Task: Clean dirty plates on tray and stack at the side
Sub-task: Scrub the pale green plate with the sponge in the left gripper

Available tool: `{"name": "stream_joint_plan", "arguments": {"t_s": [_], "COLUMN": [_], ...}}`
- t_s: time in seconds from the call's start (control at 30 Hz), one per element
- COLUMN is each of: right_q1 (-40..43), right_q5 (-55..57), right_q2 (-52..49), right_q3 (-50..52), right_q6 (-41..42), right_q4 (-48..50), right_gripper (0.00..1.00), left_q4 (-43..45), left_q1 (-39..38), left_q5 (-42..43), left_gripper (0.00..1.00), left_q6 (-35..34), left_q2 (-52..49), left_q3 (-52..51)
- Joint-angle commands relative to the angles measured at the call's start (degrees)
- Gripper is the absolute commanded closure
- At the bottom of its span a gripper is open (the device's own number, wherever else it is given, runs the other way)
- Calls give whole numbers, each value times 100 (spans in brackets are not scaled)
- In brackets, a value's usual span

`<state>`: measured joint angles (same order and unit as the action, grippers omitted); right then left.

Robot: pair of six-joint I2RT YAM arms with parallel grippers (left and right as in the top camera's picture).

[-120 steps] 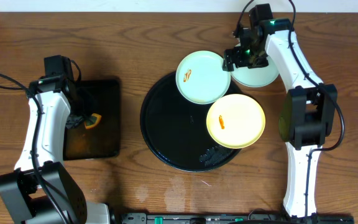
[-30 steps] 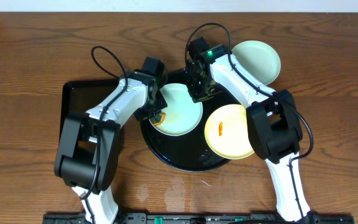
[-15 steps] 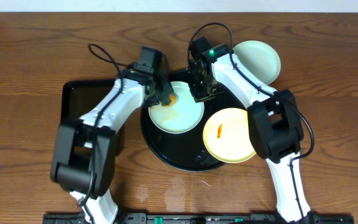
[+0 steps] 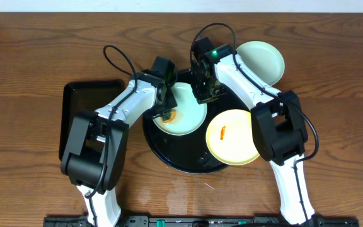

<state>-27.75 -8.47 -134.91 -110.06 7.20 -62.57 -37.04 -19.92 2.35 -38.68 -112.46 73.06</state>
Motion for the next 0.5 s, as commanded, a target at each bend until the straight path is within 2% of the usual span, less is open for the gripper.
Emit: {"name": "stream_joint_plan", "arguments": {"t_s": [0.0, 0.2, 0.47], "right_q1": [118, 107, 70], "right_q5": [525, 527, 970], "right_q2": [74, 127, 553], "right_q3": [92, 87, -24], "right_q6": [4, 4, -221], "right_q4": [-66, -66, 26], "right_gripper": [99, 99, 99], "left_q4": [-319, -490, -780], "left_q1": [90, 105, 372], "left_q5": [-1526, -1740, -1698], "left_gripper": [93, 92, 92], "left_q6": [212, 304, 306], "left_q2": [26, 566, 2199], "left_q3": [39, 197, 197]}}
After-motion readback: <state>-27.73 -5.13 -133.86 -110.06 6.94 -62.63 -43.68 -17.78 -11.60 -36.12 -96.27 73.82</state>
